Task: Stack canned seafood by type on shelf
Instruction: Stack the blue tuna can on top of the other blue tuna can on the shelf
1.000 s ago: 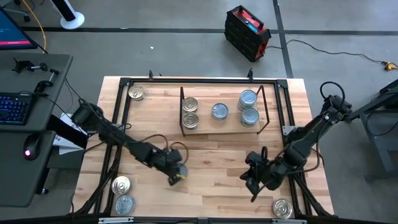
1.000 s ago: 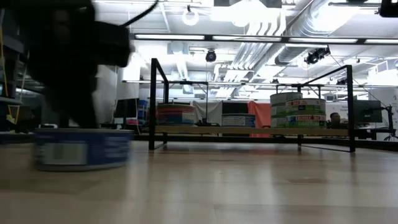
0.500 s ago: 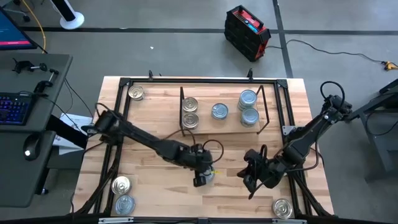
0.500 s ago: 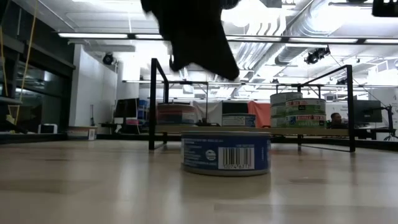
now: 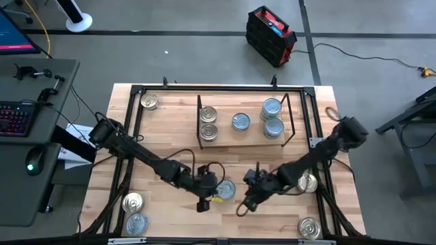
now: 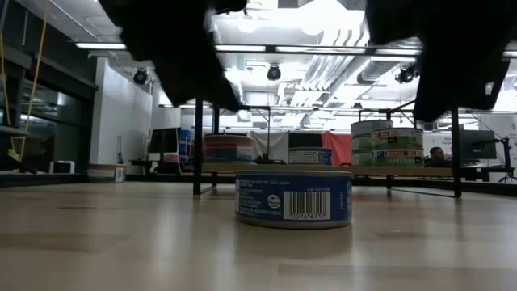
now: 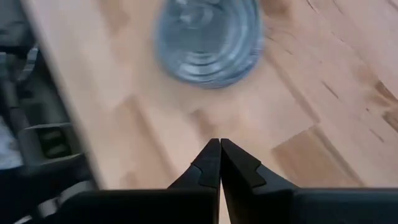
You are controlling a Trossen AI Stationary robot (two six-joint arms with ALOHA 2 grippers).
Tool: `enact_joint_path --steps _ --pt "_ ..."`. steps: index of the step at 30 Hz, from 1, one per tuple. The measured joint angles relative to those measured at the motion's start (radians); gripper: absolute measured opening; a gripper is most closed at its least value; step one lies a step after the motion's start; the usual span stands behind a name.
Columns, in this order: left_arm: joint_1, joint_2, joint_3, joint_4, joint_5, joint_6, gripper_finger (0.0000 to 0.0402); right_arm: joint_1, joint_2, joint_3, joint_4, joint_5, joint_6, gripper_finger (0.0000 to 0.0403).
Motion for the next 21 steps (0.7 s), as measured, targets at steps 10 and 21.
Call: enact_joint_path --steps 10,21 --pt "0.050 0.012 -0.099 0.092 0.006 0.115 0.0000 -0.063 0.168 0.000 0.105 -0.029 0.063 0.0000" --pt "0.042 0.017 -0.145 0.235 0.038 0.131 0.0000 -0.091 0.169 0.000 0.171 0.026 0.100 0.0000"
